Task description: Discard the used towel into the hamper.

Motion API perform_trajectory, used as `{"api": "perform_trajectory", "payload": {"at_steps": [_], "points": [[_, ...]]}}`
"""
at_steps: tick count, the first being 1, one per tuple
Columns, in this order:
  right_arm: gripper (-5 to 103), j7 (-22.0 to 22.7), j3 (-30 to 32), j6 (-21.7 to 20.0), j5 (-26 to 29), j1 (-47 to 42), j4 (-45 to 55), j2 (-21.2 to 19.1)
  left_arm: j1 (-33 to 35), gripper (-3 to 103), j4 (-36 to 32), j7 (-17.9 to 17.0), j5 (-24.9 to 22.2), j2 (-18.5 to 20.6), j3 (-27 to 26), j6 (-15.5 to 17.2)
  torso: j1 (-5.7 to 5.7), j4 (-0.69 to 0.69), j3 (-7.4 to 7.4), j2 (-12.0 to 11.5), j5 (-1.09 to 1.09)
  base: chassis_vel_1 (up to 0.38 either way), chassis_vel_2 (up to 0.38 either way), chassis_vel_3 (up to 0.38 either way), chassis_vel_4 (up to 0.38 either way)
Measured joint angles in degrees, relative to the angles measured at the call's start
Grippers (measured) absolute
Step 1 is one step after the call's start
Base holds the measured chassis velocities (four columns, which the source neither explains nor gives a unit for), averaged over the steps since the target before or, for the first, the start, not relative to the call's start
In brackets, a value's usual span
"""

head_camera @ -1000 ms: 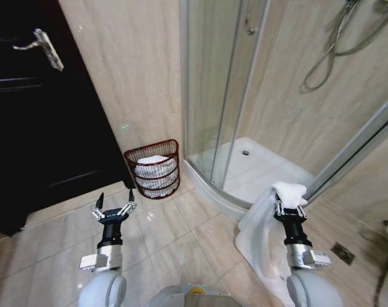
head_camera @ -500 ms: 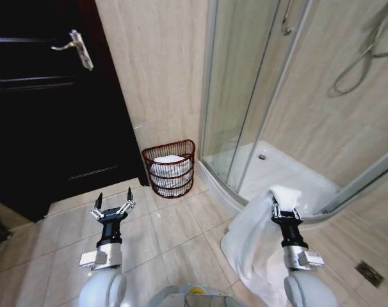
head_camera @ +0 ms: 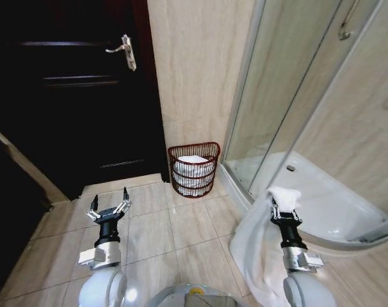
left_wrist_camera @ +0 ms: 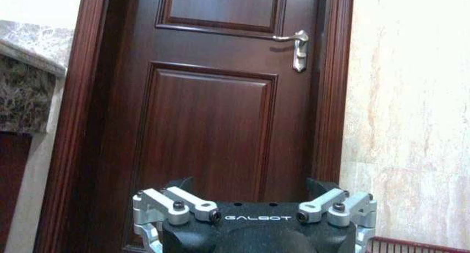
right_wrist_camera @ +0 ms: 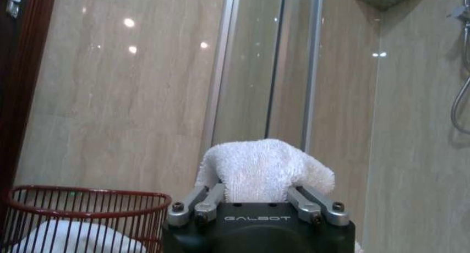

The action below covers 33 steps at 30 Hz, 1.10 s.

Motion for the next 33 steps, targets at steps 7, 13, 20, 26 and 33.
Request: {"api": "perform_trajectory", "payload": {"at_steps": [7, 13, 20, 26, 33], "points": [[24, 0.07, -0.20, -0.09, -0.16, 0.39, -0.27, 0.08, 0.08, 100, -0.04, -0.05, -0.04, -0.01, 0.03, 0.19, 0.42, 0.00, 1.35, 1.76, 0.00, 0.000, 0.000, 0.000, 0.000], [24, 0.18, -0.16, -0.45, -0.47, 0.68, -0.38, -0.01, -0.04, 100, -0.04, -0.15, -0.21, -0.06, 0.25, 0.16, 0.89, 0.01, 2.12, 3.01, 0.00, 0.059, 0.049, 0.042, 0.058], [24, 0.27, -0.13, -0.79, -1.13, 0.40, -0.54, 0.03, -0.14, 100, 0.24, -0.09, 0.06, 0.01, 0.16, -0.26, 1.31, 0.02, 3.10, 4.39, -0.01, 0.081, 0.082, 0.072, 0.080], [24, 0.64, 0.03, -1.06, -1.24, 0.81, -0.44, -0.02, -0.35, 100, 0.46, -0.33, 0.55, -0.06, 0.18, -0.79, 1.56, 0.02, 3.97, 5.50, 0.00, 0.035, 0.043, 0.035, 0.041], [24, 0.60, -0.23, -1.06, -2.08, 0.88, -0.67, 0.22, -0.41, 100, 0.55, -0.50, 0.44, -0.02, 0.20, -0.91, 2.10, 0.04, 4.74, 6.84, 0.00, 0.000, 0.000, 0.000, 0.000]]}}
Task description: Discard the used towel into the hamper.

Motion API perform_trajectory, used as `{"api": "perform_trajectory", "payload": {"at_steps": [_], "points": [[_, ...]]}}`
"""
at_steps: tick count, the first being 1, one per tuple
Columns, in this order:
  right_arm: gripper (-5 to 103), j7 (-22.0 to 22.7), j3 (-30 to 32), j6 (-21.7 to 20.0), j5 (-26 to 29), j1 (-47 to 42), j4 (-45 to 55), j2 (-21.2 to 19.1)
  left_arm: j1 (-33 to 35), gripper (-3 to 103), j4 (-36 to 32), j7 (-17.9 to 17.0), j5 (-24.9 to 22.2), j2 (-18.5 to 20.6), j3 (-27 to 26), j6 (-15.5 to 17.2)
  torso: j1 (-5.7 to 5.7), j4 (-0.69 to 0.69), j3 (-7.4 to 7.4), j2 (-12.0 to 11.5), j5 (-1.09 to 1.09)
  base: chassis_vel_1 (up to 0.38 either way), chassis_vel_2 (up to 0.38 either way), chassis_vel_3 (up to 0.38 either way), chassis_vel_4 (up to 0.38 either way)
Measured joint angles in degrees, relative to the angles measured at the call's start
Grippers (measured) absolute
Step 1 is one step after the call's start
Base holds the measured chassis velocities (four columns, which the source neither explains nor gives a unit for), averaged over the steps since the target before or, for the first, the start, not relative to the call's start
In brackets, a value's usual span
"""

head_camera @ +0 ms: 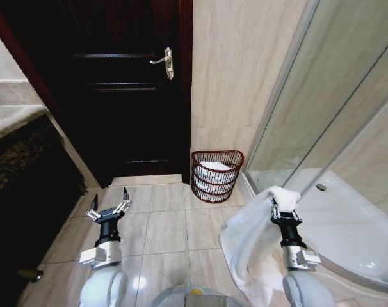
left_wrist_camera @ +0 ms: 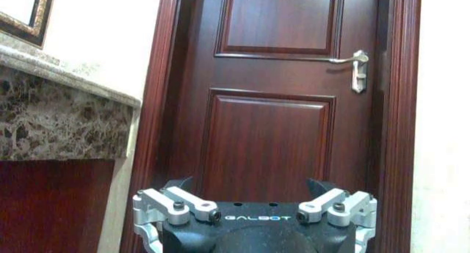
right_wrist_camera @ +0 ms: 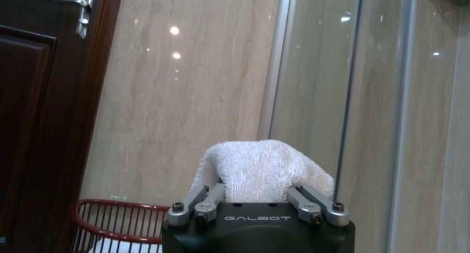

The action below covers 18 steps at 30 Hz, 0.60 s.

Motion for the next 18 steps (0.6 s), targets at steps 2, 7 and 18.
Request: {"api": "perform_trajectory", "payload": {"at_steps": [2, 7, 18], "points": [[24, -0.08, -0.17, 0.01, -0.41, 0.06, -0.06, 0.14, 0.01, 100, 0.05, -0.02, -0.04, 0.02, -0.01, -0.02, 0.16, -0.01, 0.34, 0.49, 0.00, 0.000, 0.000, 0.000, 0.000], [24, -0.36, -0.27, 0.02, -0.95, 0.65, -0.72, 0.19, -0.06, 100, 0.14, -0.02, -0.06, 0.01, -0.04, -0.05, 0.56, -0.01, 1.15, 1.72, 0.00, 0.000, 0.000, 0.000, 0.000], [24, -0.66, -0.25, 0.09, -0.76, 1.21, -1.63, 0.25, -0.06, 100, 0.75, -0.02, -0.10, 0.07, -0.11, -1.48, 1.48, -0.01, 2.96, 4.43, 0.00, 0.061, 0.060, -0.057, -0.050]]}}
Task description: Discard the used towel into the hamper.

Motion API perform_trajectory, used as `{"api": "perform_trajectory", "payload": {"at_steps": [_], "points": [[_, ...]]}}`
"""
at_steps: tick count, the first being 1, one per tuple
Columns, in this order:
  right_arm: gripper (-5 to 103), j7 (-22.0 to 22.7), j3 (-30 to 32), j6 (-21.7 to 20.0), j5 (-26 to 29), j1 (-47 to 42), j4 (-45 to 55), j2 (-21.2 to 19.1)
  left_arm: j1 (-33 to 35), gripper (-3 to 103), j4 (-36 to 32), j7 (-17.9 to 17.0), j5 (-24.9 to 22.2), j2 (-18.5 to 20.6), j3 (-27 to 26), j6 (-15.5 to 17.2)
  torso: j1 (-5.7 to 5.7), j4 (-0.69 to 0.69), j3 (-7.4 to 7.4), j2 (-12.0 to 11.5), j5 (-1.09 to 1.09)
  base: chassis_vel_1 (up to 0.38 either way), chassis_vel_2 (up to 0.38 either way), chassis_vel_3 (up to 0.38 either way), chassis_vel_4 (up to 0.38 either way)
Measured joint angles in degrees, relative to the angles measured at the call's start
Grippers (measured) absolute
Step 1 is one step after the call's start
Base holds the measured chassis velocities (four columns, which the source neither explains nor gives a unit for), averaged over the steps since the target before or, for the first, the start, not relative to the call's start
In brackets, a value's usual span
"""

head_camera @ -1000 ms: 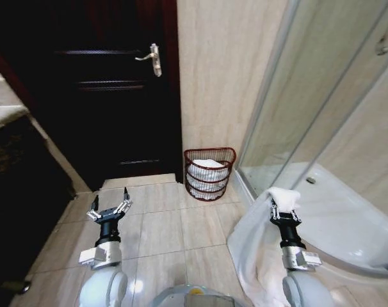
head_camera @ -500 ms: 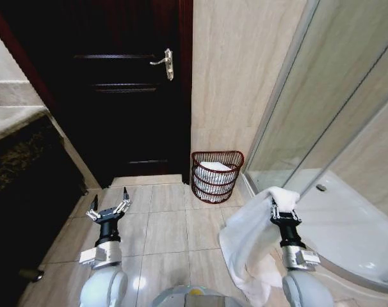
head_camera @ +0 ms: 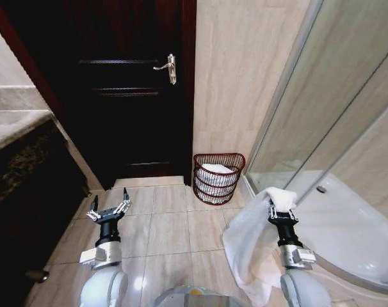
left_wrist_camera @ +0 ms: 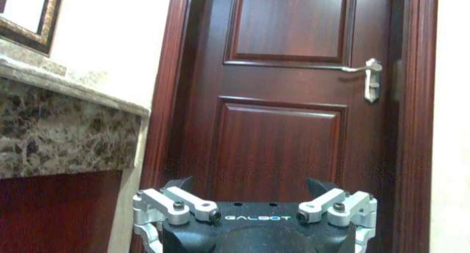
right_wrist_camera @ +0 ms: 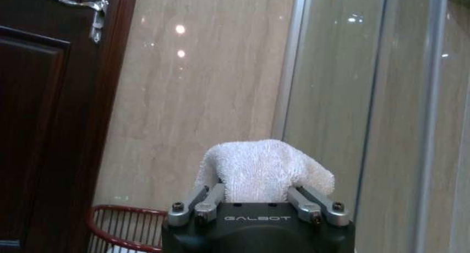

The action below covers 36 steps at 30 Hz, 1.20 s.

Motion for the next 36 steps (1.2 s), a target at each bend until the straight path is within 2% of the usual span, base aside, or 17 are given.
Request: {"api": "perform_trajectory", "payload": {"at_steps": [10, 27, 30, 33, 36], "points": [[24, 0.40, -0.07, 0.54, 0.40, 0.06, -0.48, 0.05, -0.06, 100, 0.77, -0.04, 0.15, 0.04, 0.06, -1.42, 0.34, 0.00, 0.40, 0.75, 0.00, 0.047, 0.044, -0.042, -0.047], [24, -0.13, -0.38, 1.76, 0.32, -0.48, -0.61, 0.56, 0.33, 100, 0.29, -0.47, 1.11, 0.05, 0.08, -0.12, 0.25, 0.00, 0.18, 0.44, 0.00, 0.000, 0.000, 0.000, 0.000], [24, -0.26, -0.41, 2.03, 0.33, -0.44, -0.66, 0.57, 0.21, 100, 0.38, -0.36, 1.12, 0.04, 0.07, -0.55, 0.23, 0.00, 0.16, 0.39, 0.00, -0.049, -0.053, -0.026, -0.027], [24, -0.57, -0.28, 2.52, 0.33, -0.42, -0.88, 0.49, -0.15, 100, 1.26, -0.07, 1.08, 0.05, 0.03, -2.83, 0.21, -0.02, 0.12, 0.34, 0.00, -0.024, -0.016, -0.031, -0.027], [24, -0.61, -0.20, 2.49, 0.33, -0.35, -0.88, 0.46, -0.18, 100, 1.34, 0.05, 1.02, 0.02, 0.03, -3.15, 0.21, -0.01, 0.11, 0.32, 0.00, 0.000, 0.000, 0.000, 0.000]]}}
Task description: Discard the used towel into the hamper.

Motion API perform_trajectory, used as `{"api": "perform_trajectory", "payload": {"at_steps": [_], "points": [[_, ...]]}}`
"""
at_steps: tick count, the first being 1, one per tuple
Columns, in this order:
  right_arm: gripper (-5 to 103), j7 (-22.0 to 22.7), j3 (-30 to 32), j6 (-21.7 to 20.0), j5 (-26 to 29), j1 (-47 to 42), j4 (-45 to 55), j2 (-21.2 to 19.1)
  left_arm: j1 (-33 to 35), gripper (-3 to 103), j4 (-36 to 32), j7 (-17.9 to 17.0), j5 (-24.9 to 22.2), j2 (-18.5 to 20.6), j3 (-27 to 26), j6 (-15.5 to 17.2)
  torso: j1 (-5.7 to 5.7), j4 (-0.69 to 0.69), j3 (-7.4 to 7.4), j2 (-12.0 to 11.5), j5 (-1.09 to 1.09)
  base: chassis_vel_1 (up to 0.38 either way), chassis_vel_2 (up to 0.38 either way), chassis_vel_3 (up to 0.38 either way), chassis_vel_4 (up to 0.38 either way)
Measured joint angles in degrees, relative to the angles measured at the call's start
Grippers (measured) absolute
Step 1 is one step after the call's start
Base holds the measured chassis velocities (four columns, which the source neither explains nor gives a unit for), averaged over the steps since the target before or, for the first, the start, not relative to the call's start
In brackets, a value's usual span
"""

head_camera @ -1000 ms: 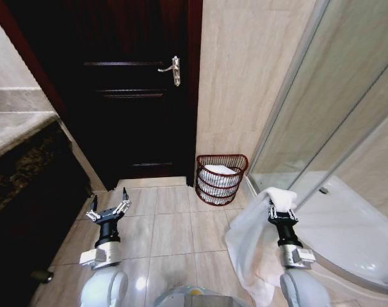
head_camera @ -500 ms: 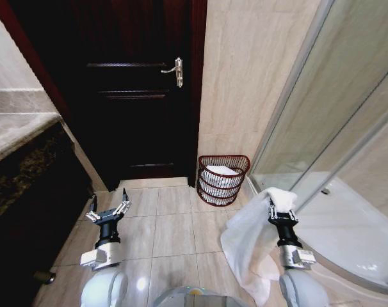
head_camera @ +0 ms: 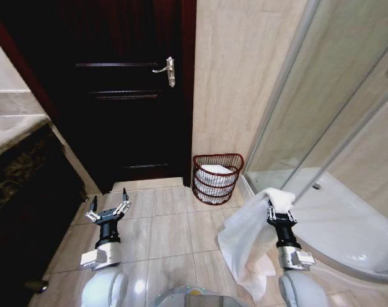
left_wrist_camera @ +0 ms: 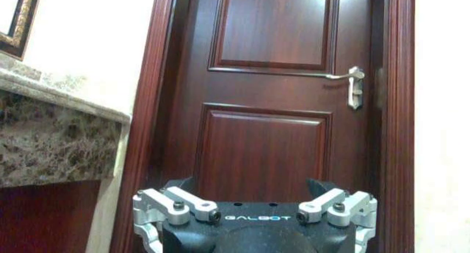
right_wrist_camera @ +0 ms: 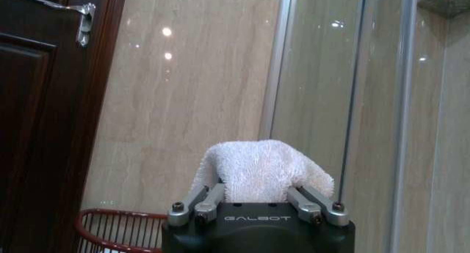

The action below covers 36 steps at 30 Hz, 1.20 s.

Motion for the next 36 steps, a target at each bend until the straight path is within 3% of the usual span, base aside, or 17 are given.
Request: {"api": "perform_trajectory", "payload": {"at_steps": [27, 32, 36], "points": [[24, -0.58, 0.09, -0.97, 0.46, 0.64, -0.21, -0.32, 0.04, 100, -0.14, 0.85, -0.11, -0.06, 0.06, 0.02, -0.04, 0.01, -0.09, -0.15, 0.00, -0.070, 0.061, 0.060, -0.067], [24, -0.51, -0.40, -4.19, 2.18, 3.74, 1.71, -0.67, -0.02, 100, -0.19, 0.95, -0.48, 0.42, -0.66, 0.29, -0.04, 0.01, -0.09, -0.17, 0.00, -0.049, 0.044, 0.035, -0.041], [24, 1.03, -0.69, -11.81, 5.77, 10.05, 6.08, -3.05, 0.05, 100, -0.90, 2.50, -1.34, 1.95, -1.72, 0.97, -0.07, 0.01, -0.12, -0.16, -0.01, 0.000, 0.000, 0.000, 0.000]]}}
